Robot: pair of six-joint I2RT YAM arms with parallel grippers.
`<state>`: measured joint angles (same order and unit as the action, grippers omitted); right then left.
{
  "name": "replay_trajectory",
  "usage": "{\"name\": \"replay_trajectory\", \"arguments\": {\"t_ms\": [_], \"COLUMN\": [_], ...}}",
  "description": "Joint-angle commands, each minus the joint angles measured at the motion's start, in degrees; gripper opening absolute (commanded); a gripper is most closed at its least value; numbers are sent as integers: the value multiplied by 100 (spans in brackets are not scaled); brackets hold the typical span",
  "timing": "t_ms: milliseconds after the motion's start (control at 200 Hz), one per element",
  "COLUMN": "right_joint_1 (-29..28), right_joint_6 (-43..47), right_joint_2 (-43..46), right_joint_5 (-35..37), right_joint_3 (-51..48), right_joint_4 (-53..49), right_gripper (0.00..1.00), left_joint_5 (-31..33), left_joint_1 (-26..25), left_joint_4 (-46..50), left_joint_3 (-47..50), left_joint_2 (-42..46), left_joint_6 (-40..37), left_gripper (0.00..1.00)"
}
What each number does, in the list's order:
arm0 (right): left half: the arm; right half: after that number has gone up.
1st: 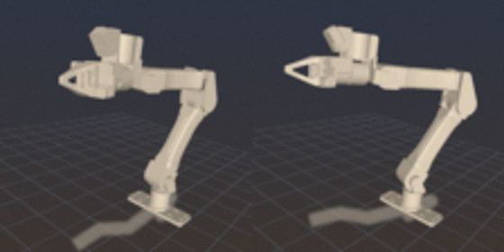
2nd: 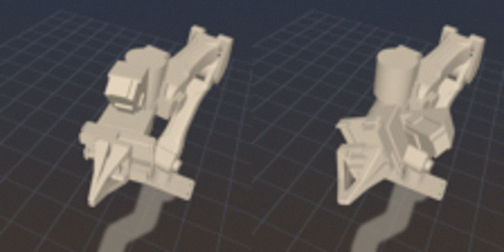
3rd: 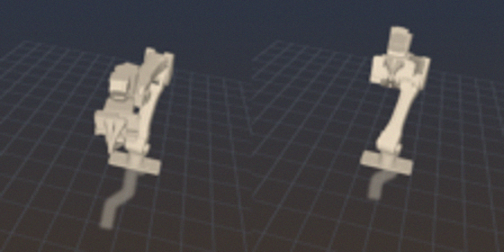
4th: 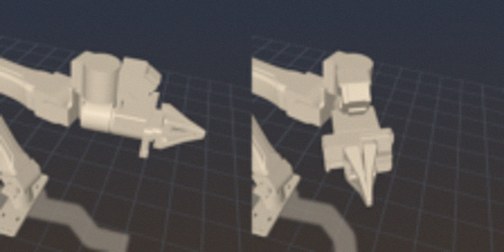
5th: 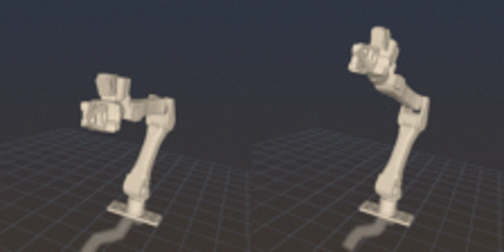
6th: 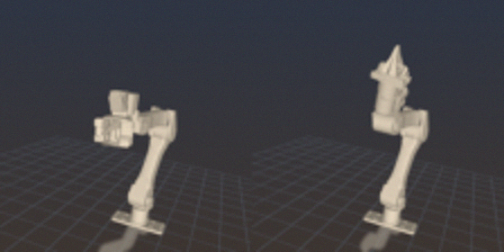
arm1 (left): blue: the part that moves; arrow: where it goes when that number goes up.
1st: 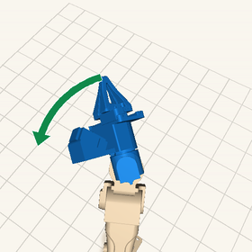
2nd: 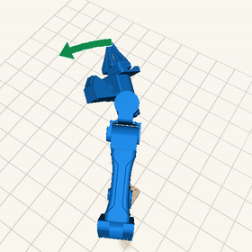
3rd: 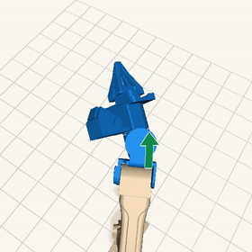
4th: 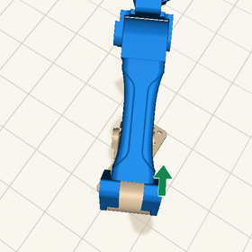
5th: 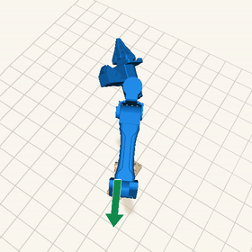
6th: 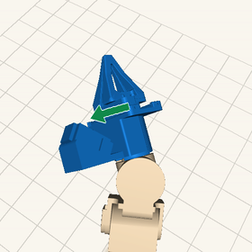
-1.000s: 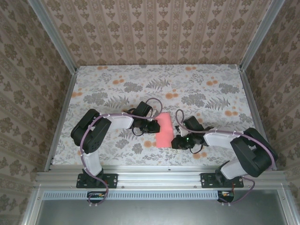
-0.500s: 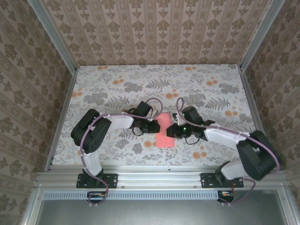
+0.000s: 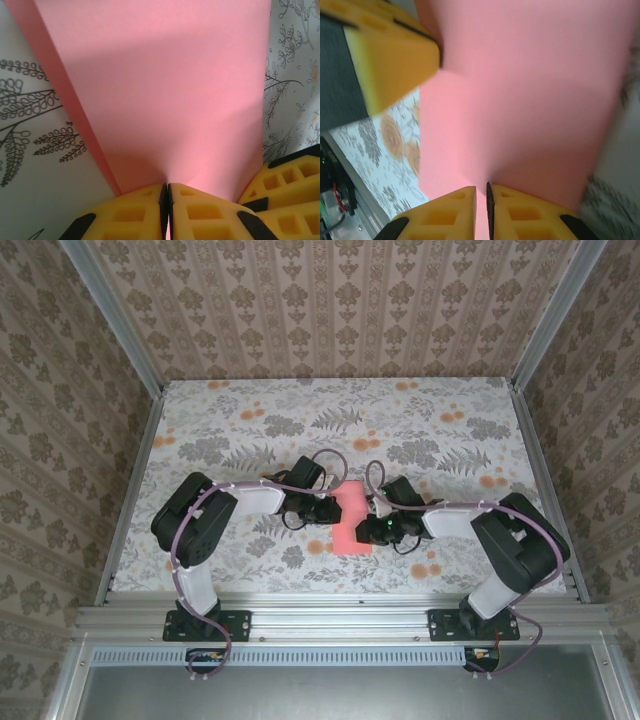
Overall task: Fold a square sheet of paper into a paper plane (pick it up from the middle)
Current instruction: Fold the square sheet of paper in half at the center of the table.
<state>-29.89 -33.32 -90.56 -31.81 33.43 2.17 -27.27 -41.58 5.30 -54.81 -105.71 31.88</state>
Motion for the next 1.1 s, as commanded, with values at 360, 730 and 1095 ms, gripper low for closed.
{"name": "replay_trajectory", "arguments": {"t_ms": [360,730,1095], "right_joint_1": [95,247,247], "right_joint_6": [-315,-486,-89], "right_joint_2": [2011,-36,-849], "right_joint_5": [289,-133,-31], "right_joint_3": [-328,734,775], "right_joint_4": [-1000,180,38], "right_gripper": [18,17,16], "left_joint_5": [535,560,380], "left_joint_1": [126,87,89], "left_joint_4": [998,1161,1162], "left_joint_3": [11,-105,-204], "left_joint_2": [-198,-64,66], "left_joint_6": [-358,-489,-489], "left_gripper": [13,14,14]}}
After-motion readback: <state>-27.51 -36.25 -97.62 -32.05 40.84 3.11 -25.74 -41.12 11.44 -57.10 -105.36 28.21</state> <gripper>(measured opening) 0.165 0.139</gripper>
